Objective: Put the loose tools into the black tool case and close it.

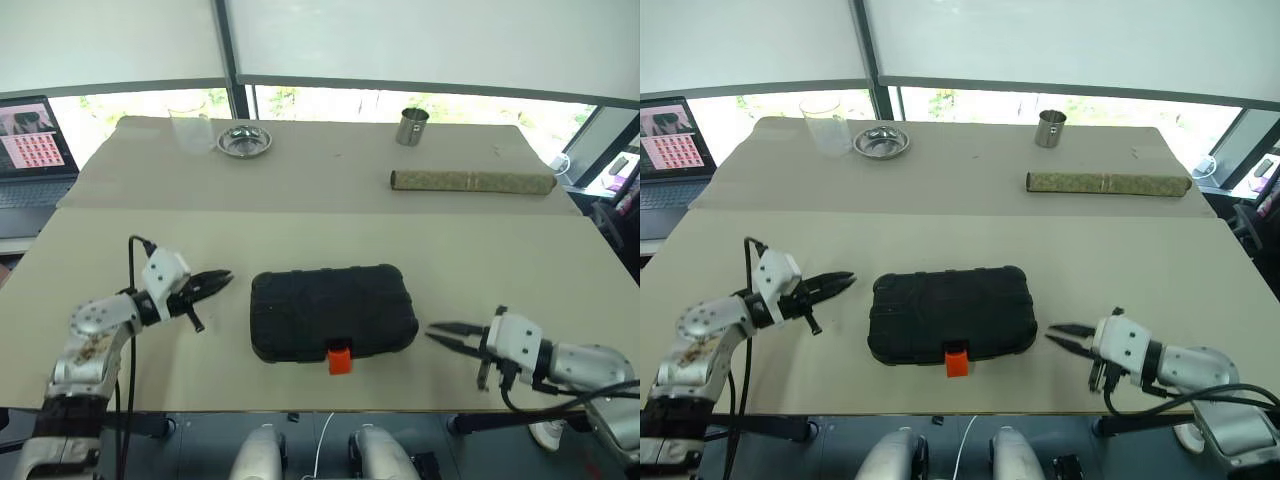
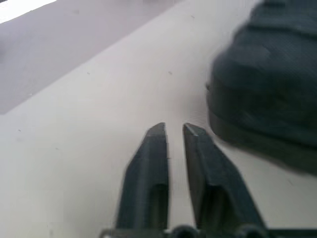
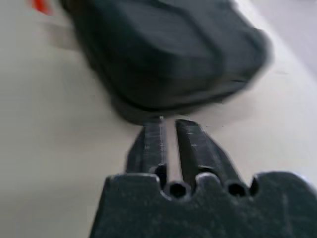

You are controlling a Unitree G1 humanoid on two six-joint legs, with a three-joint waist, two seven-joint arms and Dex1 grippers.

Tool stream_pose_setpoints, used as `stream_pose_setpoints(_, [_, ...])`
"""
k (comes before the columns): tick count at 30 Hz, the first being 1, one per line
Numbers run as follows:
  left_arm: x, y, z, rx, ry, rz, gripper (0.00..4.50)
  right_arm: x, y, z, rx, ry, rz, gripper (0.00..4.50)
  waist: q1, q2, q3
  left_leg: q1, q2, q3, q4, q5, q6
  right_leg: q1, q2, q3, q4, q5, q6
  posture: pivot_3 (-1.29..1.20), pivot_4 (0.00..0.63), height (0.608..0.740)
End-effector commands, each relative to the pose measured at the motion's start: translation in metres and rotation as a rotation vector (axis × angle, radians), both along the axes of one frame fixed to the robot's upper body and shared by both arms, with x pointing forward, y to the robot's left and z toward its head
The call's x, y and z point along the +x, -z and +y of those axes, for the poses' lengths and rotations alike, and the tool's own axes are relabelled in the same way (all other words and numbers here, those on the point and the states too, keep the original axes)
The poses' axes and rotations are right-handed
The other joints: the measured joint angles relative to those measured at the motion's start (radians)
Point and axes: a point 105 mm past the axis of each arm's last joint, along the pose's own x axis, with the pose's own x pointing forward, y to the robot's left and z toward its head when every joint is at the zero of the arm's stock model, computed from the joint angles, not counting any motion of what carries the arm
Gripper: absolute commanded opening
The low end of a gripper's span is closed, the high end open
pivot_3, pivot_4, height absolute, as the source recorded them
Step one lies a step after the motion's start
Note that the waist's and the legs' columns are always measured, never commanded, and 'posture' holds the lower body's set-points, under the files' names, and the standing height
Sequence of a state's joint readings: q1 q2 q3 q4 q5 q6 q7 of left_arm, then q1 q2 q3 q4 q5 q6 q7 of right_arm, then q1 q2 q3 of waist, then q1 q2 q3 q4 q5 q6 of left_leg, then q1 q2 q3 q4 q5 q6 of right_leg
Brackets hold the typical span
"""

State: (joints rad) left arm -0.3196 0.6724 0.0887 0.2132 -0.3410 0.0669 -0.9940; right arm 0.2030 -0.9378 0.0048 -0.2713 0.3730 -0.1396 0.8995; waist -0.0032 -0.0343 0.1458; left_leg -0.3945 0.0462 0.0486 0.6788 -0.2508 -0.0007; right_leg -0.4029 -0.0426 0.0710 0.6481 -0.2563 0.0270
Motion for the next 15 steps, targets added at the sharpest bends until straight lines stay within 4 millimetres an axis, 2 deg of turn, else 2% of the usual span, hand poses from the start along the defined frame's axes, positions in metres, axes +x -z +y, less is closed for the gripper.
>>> stream_pose_setpoints(1, [0.013,0.003,-0.011,0.005,0.029,0.066,0.0,-0.01,0.004,0.018,0.038,-0.013,0.088,0.03,-0.003,-0.002,0.0,0.0,0.0,-0.001,0.0,0.0,0.0,0.0,0.001,0.0,0.0,0.0,0.0,0.0,0.15,0.74])
stream_pose_setpoints(3, [0.015,0.011,-0.02,0.009,0.069,0.141,0.0,-0.018,0.022,0.025,-0.034,-0.048,0.139,0.03,-0.01,-0.002,0.0,-0.001,0.0,0.0,0.0,0.0,0.0,-0.001,0.001,0.0,0.0,0.0,0.0,0.0,0.15,0.74])
stream_pose_setpoints(6, [0.019,0.024,-0.03,0.066,0.102,0.22,0.0,-0.009,0.037,0.037,-0.078,-0.025,0.137,0.03,-0.012,-0.002,0.0,-0.002,0.0,0.0,0.0,0.0,0.0,-0.001,0.001,0.0,-0.001,0.0,0.0,0.0,0.15,0.74])
stream_pose_setpoints(10, [0.014,0.031,-0.031,0.081,0.132,0.259,0.0,0.012,0.033,0.048,-0.082,-0.01,0.069,0.03,-0.015,-0.003,0.0,-0.003,0.001,-0.001,0.001,0.0,0.0,-0.003,0.003,0.001,0.0,0.0,0.0,0.0,0.15,0.74])
stream_pose_setpoints(15, [-0.005,0.036,-0.031,0.046,0.165,0.312,0.0,0.032,0.029,0.049,-0.081,0.017,0.019,0.03,-0.015,-0.003,0.0,-0.002,0.001,-0.001,0.001,0.0,0.0,-0.003,0.003,0.001,0.0,0.0,0.0,0.0,0.15,0.74])
